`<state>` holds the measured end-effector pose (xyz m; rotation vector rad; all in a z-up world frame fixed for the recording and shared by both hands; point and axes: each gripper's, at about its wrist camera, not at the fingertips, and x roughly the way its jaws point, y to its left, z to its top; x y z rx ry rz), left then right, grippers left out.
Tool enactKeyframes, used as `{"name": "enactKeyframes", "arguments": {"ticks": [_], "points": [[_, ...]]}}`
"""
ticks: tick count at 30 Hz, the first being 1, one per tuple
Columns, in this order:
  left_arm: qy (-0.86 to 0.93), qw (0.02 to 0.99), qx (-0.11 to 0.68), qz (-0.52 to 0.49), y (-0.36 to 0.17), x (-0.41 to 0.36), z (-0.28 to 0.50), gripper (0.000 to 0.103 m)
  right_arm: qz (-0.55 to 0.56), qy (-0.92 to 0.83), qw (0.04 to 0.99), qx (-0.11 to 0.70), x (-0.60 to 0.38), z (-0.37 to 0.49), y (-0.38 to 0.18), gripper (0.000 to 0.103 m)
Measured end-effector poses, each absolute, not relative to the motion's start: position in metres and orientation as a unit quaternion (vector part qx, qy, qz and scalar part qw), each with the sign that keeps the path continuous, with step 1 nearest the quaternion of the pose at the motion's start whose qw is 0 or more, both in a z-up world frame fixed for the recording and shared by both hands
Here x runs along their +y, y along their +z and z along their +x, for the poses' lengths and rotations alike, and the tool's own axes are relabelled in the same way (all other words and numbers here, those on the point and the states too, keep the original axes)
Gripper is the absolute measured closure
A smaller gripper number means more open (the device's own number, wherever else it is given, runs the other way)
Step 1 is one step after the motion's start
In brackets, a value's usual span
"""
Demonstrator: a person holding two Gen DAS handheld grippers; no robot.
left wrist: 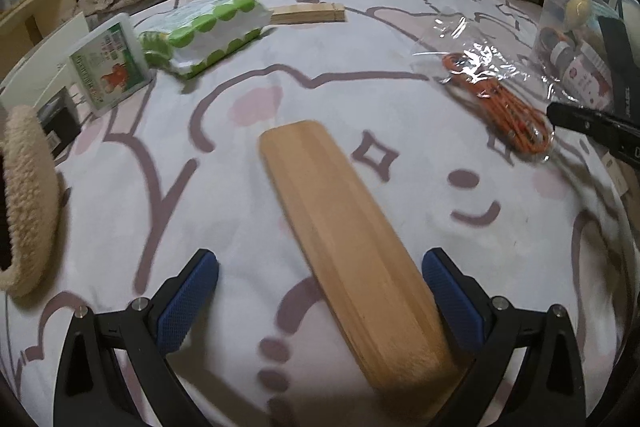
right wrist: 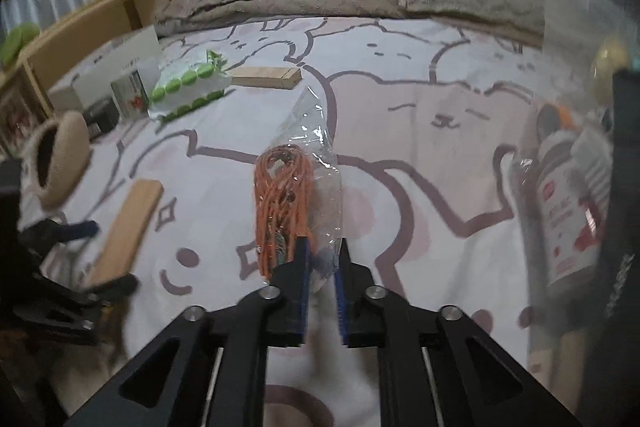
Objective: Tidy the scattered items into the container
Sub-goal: 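Hold the paddle in the left tool while the right tool reaches the bagged orange cable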
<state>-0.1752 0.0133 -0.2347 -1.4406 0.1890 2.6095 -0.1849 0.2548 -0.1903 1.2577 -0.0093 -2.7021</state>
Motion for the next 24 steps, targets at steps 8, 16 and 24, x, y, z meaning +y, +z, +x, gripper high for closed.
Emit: {"name": "enactKeyframes", "arguments": {"ticks": [8, 16, 24], "points": [[0.871, 0.053, 0.041, -0.486, -0.234, -0.015, -0.163, 0.000, 0.407, -0.911, 0.057, 0.027, 0.259, -0.184, -0.187, 0.011], [0.879, 0.037, 0.047, -0.474, -0.240, -0.007, -0.167, 0.000, 0.411, -0.905, 0.080, 0.077, 0.232, -0.204, -0.200, 0.011], [0.881, 0.025, 0.053, -0.469, -0.243, -0.005, -0.171, 0.000, 0.454, -0.886, 0.054, 0.076, 0.230, -0.230, -0.234, 0.000]]}}
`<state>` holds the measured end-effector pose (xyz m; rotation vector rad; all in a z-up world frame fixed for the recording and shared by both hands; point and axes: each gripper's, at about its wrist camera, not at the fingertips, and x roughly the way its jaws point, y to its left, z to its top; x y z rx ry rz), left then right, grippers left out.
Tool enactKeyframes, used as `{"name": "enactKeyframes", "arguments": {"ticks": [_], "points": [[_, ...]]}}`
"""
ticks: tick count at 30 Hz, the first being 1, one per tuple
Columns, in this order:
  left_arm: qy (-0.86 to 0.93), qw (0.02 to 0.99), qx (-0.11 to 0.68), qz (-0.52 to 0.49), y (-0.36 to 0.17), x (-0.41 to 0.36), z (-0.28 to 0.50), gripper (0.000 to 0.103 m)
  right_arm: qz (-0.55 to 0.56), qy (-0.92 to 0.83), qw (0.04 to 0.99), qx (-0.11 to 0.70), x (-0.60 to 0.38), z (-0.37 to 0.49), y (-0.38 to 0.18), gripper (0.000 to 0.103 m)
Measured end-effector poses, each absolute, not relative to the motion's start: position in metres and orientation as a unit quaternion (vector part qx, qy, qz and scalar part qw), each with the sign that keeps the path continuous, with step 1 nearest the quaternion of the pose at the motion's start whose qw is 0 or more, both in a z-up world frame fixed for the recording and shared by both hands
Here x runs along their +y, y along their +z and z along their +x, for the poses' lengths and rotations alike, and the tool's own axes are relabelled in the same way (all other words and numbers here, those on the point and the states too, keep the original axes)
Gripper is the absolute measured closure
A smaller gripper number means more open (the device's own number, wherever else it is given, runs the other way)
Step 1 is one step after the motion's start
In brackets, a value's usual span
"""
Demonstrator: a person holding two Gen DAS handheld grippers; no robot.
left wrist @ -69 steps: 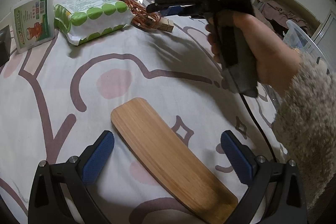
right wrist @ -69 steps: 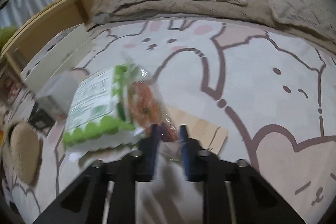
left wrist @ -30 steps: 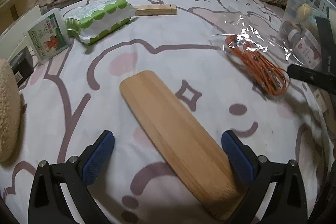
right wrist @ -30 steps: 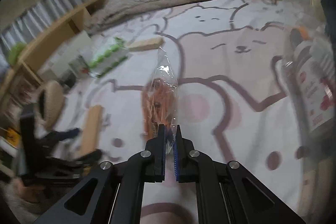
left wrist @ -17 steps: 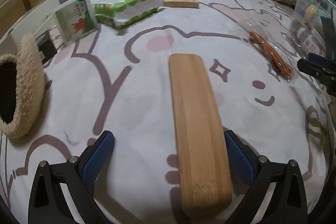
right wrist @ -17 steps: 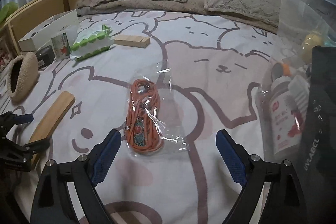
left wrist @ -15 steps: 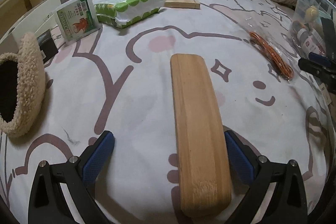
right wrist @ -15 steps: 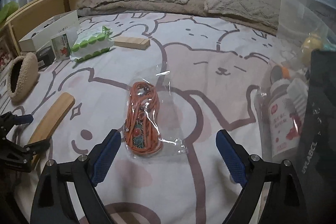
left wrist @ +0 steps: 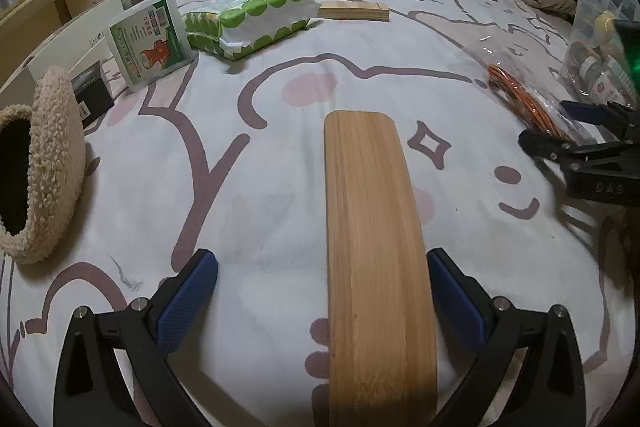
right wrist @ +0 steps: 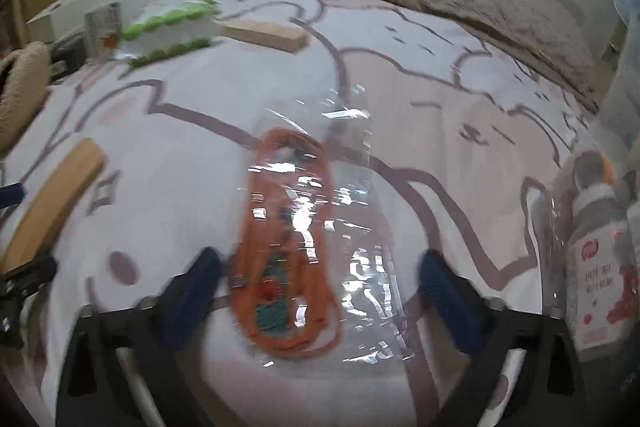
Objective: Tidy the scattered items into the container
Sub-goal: 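Hold the paddle in the left tool while the right tool reaches the bagged orange cable, then close the right tool on the bagged orange cable and lift it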
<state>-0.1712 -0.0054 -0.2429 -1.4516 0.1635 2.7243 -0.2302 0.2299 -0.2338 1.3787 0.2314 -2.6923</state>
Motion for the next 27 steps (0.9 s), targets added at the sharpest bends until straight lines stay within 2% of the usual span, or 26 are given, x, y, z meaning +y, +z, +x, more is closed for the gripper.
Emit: {"name": "enactKeyframes", "arguments": {"ticks": [4, 15, 17, 19, 20, 23, 25, 27], "points": [[0.882, 0.020, 0.060, -0.466, -0.243, -0.002, -0.172, 0.000, 0.466, -0.881, 0.082, 0.015, 0.248, -0.232, -0.238, 0.000], [0.888, 0.028, 0.055, -0.456, -0.240, 0.002, -0.172, 0.000, 0.452, -0.888, 0.077, 0.030, 0.241, -0.229, -0.236, 0.000], [0.887, 0.039, 0.056, -0.456, -0.240, 0.005, -0.172, 0.000, 0.442, -0.892, 0.083, 0.038, 0.238, -0.226, -0.234, 0.006], [0.888, 0.050, 0.054, -0.454, -0.239, 0.006, -0.172, 0.008, 0.435, -0.895, 0.090, 0.047, 0.234, -0.225, -0.231, 0.023], [0.888, 0.054, 0.055, -0.453, -0.238, 0.008, -0.171, 0.011, 0.431, -0.896, 0.093, 0.051, 0.232, -0.225, -0.230, 0.027], [0.889, 0.069, 0.059, -0.449, -0.235, 0.013, -0.170, 0.027, 0.426, -0.897, 0.098, 0.058, 0.229, -0.224, -0.229, 0.034], [0.890, 0.078, 0.060, -0.445, -0.233, 0.016, -0.169, 0.051, 0.423, -0.899, 0.102, 0.055, 0.230, -0.223, -0.227, 0.042], [0.892, 0.077, 0.059, -0.441, -0.231, 0.017, -0.169, 0.060, 0.418, -0.901, 0.102, 0.050, 0.231, -0.222, -0.225, 0.047]]}}
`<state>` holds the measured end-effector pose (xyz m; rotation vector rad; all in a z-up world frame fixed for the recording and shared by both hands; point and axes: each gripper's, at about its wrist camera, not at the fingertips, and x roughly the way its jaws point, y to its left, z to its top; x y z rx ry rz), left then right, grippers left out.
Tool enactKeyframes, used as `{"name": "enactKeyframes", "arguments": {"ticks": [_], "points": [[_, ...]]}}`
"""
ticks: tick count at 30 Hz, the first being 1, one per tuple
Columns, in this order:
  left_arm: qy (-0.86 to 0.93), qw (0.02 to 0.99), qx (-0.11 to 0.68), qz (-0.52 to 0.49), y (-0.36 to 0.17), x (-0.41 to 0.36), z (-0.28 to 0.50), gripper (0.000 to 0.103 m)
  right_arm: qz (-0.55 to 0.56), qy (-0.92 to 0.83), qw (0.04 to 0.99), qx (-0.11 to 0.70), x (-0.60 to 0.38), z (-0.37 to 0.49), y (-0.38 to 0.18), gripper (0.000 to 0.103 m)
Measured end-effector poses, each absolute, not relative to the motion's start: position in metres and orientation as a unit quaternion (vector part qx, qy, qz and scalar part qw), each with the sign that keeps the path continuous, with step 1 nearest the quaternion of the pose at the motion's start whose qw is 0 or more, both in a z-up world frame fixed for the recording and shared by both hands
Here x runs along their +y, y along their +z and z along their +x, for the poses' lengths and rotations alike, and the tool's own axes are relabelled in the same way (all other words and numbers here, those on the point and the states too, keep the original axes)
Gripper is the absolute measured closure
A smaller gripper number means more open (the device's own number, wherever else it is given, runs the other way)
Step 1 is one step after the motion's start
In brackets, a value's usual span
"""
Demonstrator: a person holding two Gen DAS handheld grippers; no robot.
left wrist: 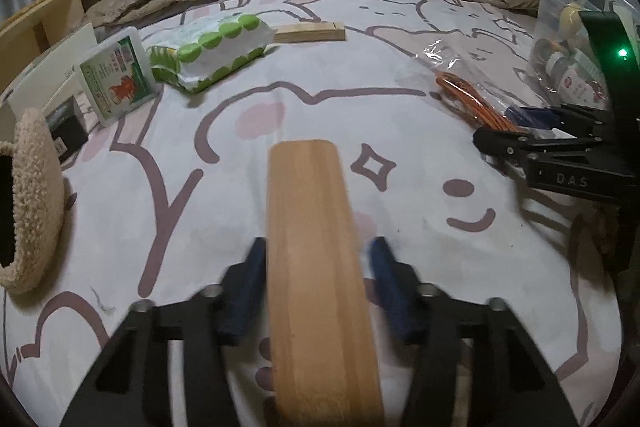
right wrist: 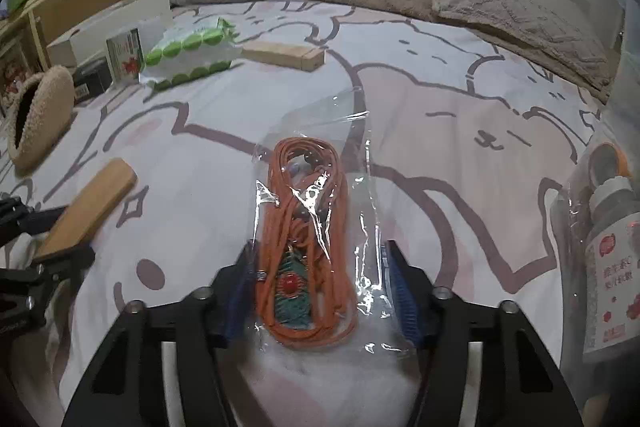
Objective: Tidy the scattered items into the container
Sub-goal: 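Close the right tool on the bagged orange cable and lift it, then carry the bagged cable into the clear box with the right tool while the left tool carries the paddle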
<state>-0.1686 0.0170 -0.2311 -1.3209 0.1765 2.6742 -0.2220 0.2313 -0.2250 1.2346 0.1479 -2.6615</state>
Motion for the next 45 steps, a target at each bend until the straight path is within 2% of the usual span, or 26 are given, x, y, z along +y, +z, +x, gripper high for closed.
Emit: {"name": "enactKeyframes", "arguments": {"ticks": [3, 8, 10, 12, 21, 31, 45], "points": [[0.892, 0.081, 0.044, -0.443, -0.230, 0.014, -0.170, 0.060, 0.412, -0.904, 0.103, 0.040, 0.234, -0.221, -0.221, 0.055], [0.891, 0.086, 0.022, -0.445, -0.229, 0.009, -0.171, 0.060, 0.405, -0.907, 0.107, 0.035, 0.235, -0.219, -0.216, 0.059], [0.891, 0.086, 0.020, -0.445, -0.228, 0.009, -0.171, 0.060, 0.402, -0.908, 0.112, 0.033, 0.234, -0.218, -0.213, 0.067], [0.891, 0.088, 0.015, -0.444, -0.226, 0.008, -0.171, 0.060, 0.392, -0.912, 0.118, 0.026, 0.234, -0.216, -0.206, 0.069], [0.898, 0.105, -0.004, -0.428, -0.208, 0.007, -0.163, 0.060, 0.344, -0.926, 0.156, -0.025, 0.235, -0.189, -0.164, 0.069], [0.914, 0.121, -0.026, -0.387, -0.172, 0.001, -0.149, 0.061, 0.301, -0.941, 0.152, -0.016, 0.236, -0.142, -0.124, 0.069], [0.925, 0.134, -0.050, -0.351, -0.146, -0.018, -0.137, 0.061, 0.248, -0.957, 0.145, -0.041, 0.291, -0.060, -0.022, 0.069]]}}
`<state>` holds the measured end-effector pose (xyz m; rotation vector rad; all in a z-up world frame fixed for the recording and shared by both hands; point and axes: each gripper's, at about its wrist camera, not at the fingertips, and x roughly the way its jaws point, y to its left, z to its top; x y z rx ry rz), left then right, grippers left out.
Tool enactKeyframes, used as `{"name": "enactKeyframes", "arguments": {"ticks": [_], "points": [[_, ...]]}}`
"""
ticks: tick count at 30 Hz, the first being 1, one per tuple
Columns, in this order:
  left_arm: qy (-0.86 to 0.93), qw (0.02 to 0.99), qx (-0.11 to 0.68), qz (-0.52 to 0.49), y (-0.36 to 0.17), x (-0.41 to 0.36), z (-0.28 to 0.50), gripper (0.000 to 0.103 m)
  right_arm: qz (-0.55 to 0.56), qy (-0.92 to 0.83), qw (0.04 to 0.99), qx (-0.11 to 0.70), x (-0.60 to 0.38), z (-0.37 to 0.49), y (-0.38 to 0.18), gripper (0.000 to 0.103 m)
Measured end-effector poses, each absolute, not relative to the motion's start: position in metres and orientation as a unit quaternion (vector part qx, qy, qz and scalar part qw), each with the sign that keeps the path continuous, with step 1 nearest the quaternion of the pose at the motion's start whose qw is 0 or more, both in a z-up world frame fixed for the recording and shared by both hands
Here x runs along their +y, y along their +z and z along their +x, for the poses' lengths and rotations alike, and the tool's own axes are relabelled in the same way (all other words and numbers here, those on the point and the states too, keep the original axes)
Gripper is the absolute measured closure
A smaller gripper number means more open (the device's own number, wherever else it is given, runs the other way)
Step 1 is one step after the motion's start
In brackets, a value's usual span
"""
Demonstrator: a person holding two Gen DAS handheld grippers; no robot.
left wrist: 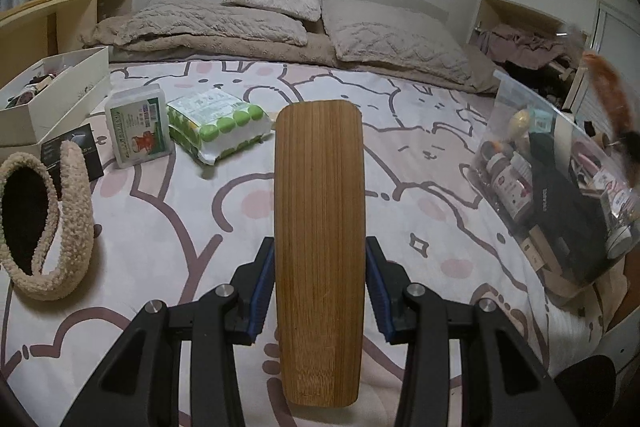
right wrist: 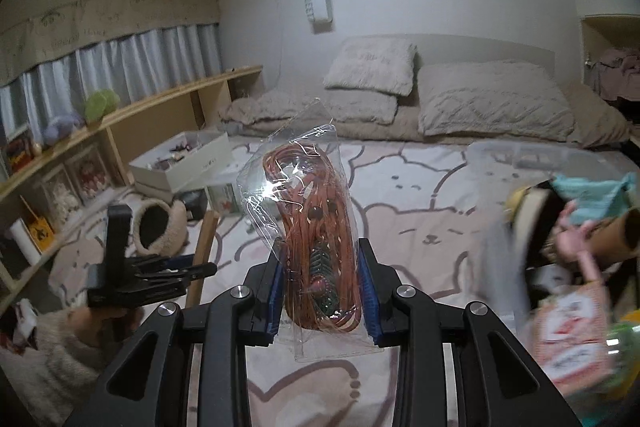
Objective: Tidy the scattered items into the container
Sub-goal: 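Carry the bagged cable into the clear box with the right tool while the left tool carries the paddle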
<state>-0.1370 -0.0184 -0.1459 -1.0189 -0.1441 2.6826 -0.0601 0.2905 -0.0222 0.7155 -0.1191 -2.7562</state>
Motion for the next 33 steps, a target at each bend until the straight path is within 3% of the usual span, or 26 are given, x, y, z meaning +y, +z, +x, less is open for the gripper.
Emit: {"name": "enactKeyframes", "arguments": {"ticks": [16, 33], "points": [[0.927, 0.171, -0.064, -0.326, -0.114, 0.003, -0.122, 0.061, 0.226, -0.969, 0.005, -0.097, 0.436, -0.002, 0.046, 0.069], [0.923, 0.252, -0.073, -0.280, -0.024, 0.082, -0.093, 0.061, 0.299, -0.948, -0.078, -0.074, 0.507, -0.008, 0.020, 0.069]]}}
